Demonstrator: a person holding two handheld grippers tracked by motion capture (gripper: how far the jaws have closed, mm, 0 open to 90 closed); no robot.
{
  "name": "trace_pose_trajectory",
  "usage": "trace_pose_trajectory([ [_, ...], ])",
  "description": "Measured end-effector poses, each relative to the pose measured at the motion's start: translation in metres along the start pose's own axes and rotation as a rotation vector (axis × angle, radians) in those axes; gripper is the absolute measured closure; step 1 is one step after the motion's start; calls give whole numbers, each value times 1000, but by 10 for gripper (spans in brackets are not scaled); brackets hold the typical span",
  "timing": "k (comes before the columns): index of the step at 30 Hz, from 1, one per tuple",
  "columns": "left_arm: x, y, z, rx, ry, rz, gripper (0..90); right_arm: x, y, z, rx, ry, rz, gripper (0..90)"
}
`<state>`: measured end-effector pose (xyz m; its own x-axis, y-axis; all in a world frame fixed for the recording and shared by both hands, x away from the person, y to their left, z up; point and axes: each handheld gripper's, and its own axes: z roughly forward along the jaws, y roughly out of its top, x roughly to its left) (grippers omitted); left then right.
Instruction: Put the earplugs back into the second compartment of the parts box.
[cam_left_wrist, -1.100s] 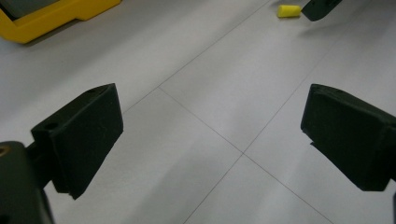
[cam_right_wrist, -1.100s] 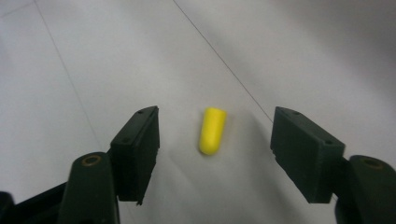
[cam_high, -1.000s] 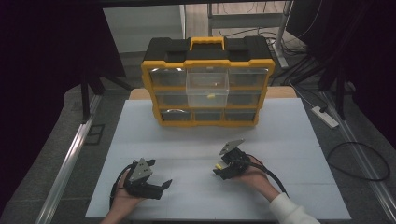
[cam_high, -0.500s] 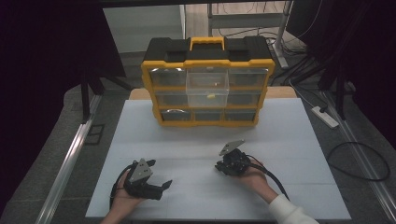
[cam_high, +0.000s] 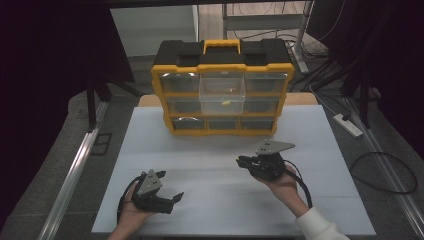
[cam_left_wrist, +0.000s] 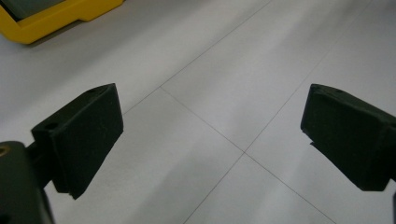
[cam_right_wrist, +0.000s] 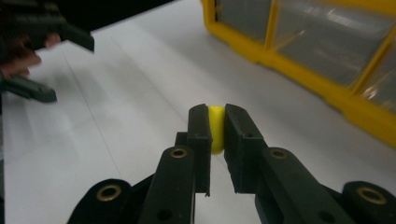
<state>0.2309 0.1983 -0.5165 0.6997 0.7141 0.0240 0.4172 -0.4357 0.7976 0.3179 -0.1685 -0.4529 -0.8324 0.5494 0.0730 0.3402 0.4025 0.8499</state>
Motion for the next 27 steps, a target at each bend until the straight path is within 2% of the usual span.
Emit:
trace_pose_trajectory([
  [12,0,0,0,-4,3,-2,60,-5,17,-35,-122,-11,26,803],
  [27,2,0,-2,-10,2,-10,60,-4,49,-75,-265,-27,25,804],
])
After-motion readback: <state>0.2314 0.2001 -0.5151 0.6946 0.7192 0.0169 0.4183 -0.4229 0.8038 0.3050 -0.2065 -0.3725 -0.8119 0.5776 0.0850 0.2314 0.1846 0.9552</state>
